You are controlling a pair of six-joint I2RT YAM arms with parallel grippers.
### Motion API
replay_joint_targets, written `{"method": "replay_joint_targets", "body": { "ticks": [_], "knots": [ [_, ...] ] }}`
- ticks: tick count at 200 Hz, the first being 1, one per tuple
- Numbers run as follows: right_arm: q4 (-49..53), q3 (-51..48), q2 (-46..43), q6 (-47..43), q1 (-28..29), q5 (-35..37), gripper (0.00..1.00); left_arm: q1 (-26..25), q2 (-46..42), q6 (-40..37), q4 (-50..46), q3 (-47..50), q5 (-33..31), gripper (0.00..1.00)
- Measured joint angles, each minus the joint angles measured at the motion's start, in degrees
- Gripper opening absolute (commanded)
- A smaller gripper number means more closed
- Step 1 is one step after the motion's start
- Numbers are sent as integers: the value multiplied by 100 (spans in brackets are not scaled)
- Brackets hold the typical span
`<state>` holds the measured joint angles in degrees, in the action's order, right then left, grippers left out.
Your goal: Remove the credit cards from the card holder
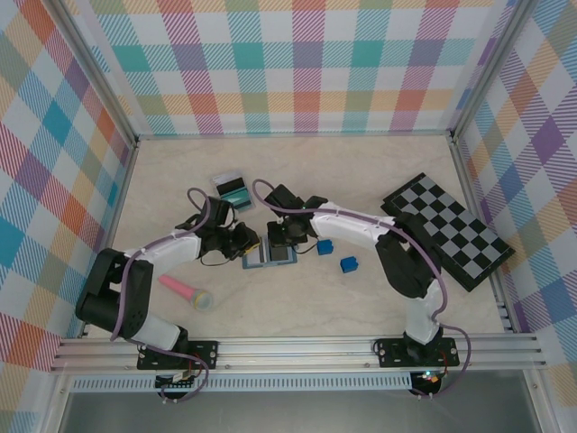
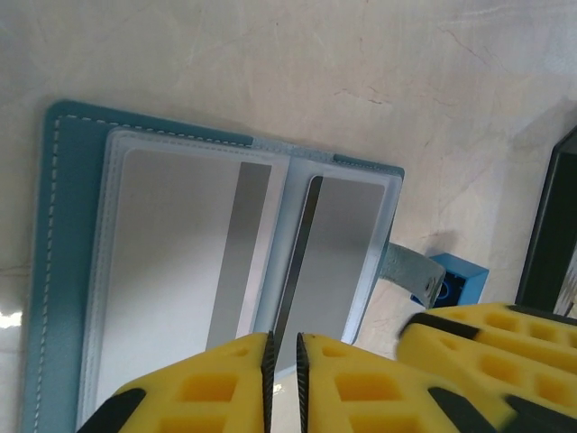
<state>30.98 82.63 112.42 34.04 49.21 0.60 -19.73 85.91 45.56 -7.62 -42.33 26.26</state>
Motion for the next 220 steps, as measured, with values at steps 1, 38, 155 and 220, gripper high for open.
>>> {"method": "replay_joint_targets", "body": {
  "ticks": [1, 38, 155, 220],
  "knots": [
    [4, 2, 9, 2, -2, 0, 14, 0, 7, 7, 11, 0, 4, 15],
    [260, 11, 240, 140, -122, -2, 12, -13, 282, 98, 293, 9, 199, 13],
    [428, 39, 446, 304, -269, -55, 11, -238, 809, 151, 501, -146, 437, 17],
    [455, 118, 525, 304, -275, -133, 11, -249, 964, 103, 472, -188, 380, 21]
  ]
}}
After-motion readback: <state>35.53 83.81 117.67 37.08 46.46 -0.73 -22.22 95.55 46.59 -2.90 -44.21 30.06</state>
